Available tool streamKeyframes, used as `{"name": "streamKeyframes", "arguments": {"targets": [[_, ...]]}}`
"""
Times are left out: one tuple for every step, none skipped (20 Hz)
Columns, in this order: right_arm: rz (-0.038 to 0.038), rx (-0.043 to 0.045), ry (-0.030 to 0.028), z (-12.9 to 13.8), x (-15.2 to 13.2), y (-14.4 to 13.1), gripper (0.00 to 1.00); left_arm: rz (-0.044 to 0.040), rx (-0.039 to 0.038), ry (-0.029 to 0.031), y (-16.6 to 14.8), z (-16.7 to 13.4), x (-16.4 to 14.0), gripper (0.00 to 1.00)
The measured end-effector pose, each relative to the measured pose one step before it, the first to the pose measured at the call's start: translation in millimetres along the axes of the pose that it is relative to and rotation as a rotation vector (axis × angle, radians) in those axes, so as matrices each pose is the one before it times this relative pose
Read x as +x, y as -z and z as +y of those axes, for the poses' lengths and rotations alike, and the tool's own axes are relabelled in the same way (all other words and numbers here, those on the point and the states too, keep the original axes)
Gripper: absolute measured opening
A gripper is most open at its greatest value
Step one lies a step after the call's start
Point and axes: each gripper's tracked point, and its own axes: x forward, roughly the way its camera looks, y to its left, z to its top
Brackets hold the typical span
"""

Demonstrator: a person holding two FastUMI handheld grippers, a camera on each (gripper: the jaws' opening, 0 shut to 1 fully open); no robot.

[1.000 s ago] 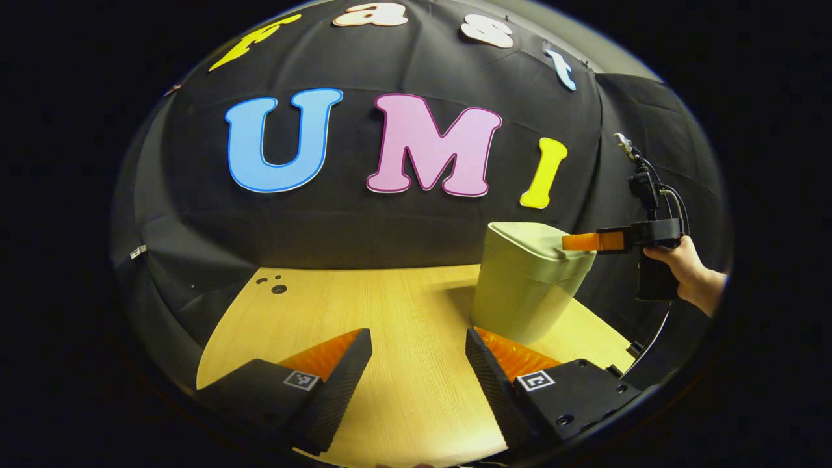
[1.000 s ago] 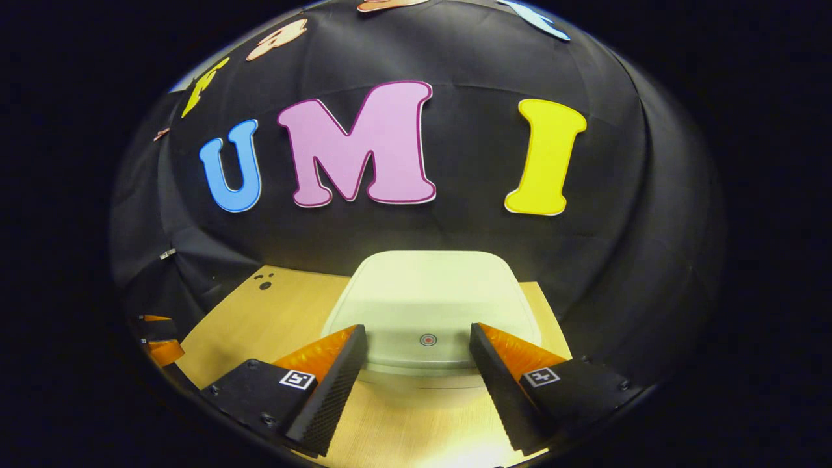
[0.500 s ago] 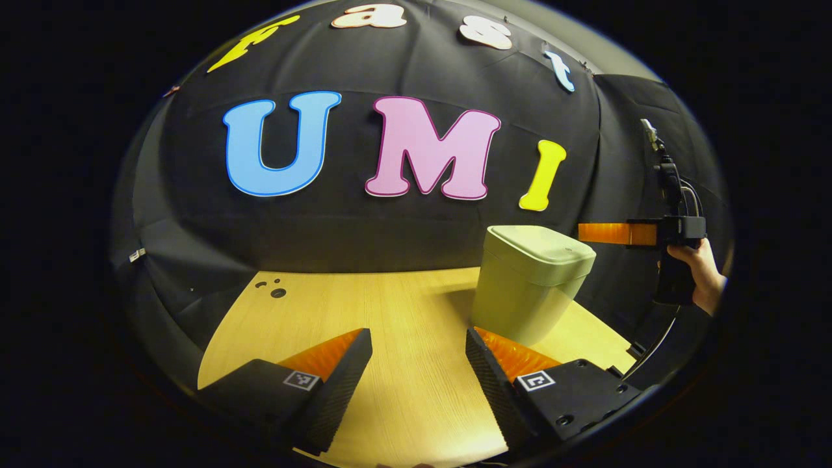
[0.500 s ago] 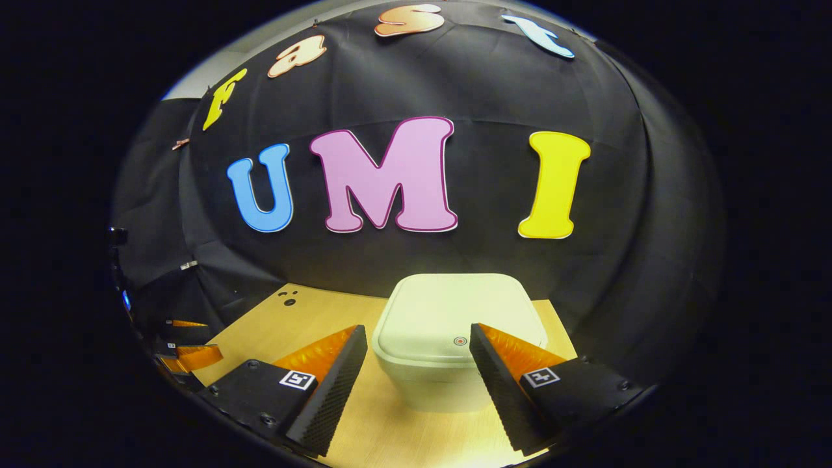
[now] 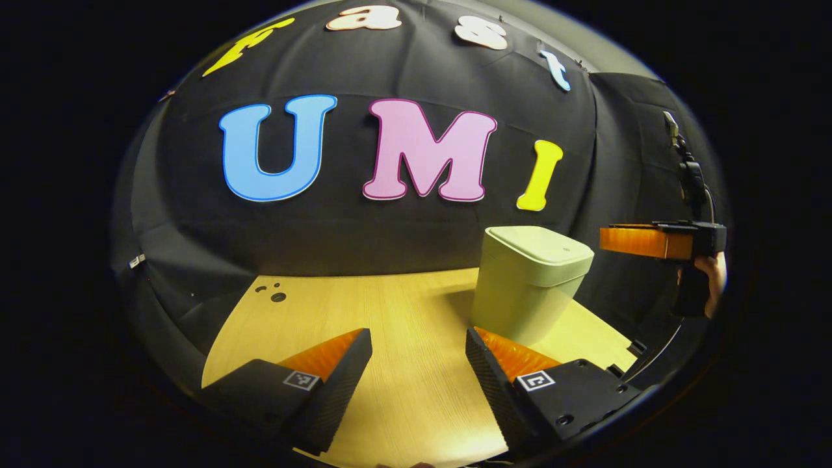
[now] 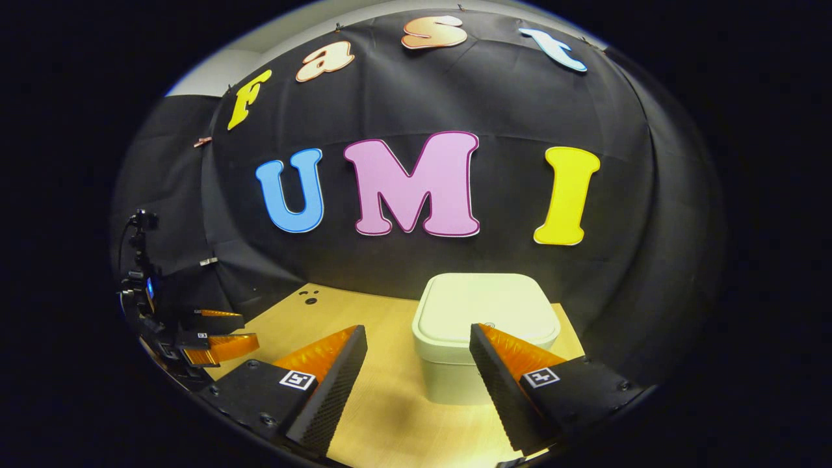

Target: Press the lid of the desktop garbage bin to open it, pick up the crumpled paper on the desktop and throw it into the bin, then pick up the pop can on the desktop and drop it into the bin, and finally close the garbage bin lid.

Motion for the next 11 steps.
{"name": "streamKeyframes", "arguments": {"targets": [[-0.00131, 0.00982, -0.00096, 5.65, -2.17, 2.49, 0.99, -0.00747, 0.00636, -0.00182, -2.28, 3.29, -1.39, 0.94], [0.00157, 0.00419, 0.00167, 3.40, -1.38, 3.30, 0.99, -0.00496, 0.00843, -0.00199, -0.99, 3.97, -0.58, 0.94], [0.00762, 0.00146, 0.00343, 2.92, -1.93, 4.75, 0.99, -0.00363, 0.00720, -0.00426, -0.67, 3.45, -0.87, 0.94], [0.00644, 0.00335, 0.00324, 3.42, -0.54, 4.70, 0.99, -0.00417, 0.00127, -0.00136, -1.90, 3.39, -1.05, 0.94], [0.00253, 0.00450, 0.00230, 3.40, -1.69, 2.14, 0.99, -0.00258, -0.00468, 0.00136, -0.41, 3.06, -1.26, 0.94], [0.00050, 0.00485, 0.00305, 3.62, -0.48, 1.99, 0.99, -0.00560, -0.00654, 0.00390, -1.77, 2.29, -0.91, 0.94], [0.00422, 0.00491, 0.00535, 3.24, -0.88, 1.84, 0.99, -0.00827, -0.00299, 0.00530, -1.16, 1.77, -1.34, 0.94], [0.00122, 0.00398, 0.00591, 3.12, -0.61, 2.05, 0.99, -0.00572, 0.00255, 0.00269, -1.60, 3.17, -1.32, 0.94], [0.00120, 0.00254, 0.00892, 2.71, 0.57, -0.37, 0.99, -0.00488, 0.00625, 0.00327, 0.74, 1.71, -0.59, 0.94], [0.00071, 0.00178, 0.00789, 2.48, -0.93, -0.80, 0.99, -0.00457, 0.00726, 0.00345, -0.88, 2.41, -0.65, 0.94], [-0.00567, -0.00150, 0.00657, 3.61, -0.40, -2.53, 0.99, -0.00500, 0.00748, 0.00890, -1.08, 1.63, -0.55, 0.94]]}}
